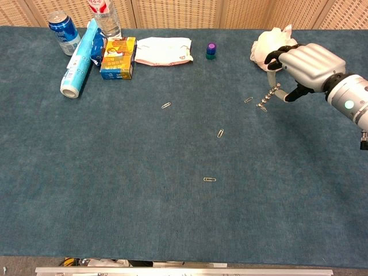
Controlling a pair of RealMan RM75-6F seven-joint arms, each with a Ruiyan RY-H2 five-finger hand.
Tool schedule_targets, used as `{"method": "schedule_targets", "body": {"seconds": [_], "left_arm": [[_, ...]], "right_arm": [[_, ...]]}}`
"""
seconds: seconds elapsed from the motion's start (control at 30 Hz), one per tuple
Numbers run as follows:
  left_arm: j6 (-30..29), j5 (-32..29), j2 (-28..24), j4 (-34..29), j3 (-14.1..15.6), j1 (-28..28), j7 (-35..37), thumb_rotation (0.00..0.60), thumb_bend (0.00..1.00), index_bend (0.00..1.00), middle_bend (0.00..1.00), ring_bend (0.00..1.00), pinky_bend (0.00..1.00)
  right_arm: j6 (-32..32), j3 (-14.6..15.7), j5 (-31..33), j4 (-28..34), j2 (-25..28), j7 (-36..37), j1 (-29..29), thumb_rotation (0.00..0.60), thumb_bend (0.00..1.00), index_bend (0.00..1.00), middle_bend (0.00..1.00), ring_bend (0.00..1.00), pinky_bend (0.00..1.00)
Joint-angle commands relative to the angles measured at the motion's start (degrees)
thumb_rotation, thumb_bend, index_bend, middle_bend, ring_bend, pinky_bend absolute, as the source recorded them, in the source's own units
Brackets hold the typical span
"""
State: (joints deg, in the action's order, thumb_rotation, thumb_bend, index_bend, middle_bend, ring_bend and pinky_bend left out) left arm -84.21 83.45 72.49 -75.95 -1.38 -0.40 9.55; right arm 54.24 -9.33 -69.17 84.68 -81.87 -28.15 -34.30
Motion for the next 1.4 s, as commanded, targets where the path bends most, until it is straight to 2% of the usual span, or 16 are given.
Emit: {"method": "schedule_targets", "body": {"seconds": [0.03,0.4,1.03,1.17,1.4], "left_arm": [[0.02,0.08,-0.06,0.00,-0.02,-0.08,0.01,0.600,0.07,0.43,0.48,0.37,0.49],[-0.23,0.04,0.03,0.54,0.17,0.29,0.92,0.600,0.07,0.43,0.48,0.37,0.49],[-0.19,-0.08,0.63,1.95,0.38,0.78,2.29,0.600,0.07,0.43,0.48,0.37,0.49],[-0.23,-0.10,0.65,2.00,0.34,0.83,2.40,0.600,0.07,0.43,0.48,0.37,0.49],[-0.17,-0.07,0.62,1.98,0.26,0.76,2.25,0.600,0.07,0.43,0.48,0.37,0.49]], "right_arm": [[-0.86,-0.69,1.24,-1.06,-0.96,-0.60,-1.25,0.600,0.34,0.63,0.23,0.14,0.18],[-3.80,-1.85,5.80,-5.13,-4.03,-2.16,-5.54,0.600,0.34,0.63,0.23,0.14,0.18],[-5.17,-0.54,10.11,-9.82,-6.33,-2.33,-8.13,0.600,0.34,0.63,0.23,0.14,0.18],[-4.60,-0.32,9.96,-9.14,-5.90,-1.76,-8.06,0.600,0.34,0.63,0.23,0.14,0.18],[-0.82,0.55,7.54,-2.59,-1.03,0.24,-5.76,0.600,0.34,0.63,0.23,0.14,0.18]]}}
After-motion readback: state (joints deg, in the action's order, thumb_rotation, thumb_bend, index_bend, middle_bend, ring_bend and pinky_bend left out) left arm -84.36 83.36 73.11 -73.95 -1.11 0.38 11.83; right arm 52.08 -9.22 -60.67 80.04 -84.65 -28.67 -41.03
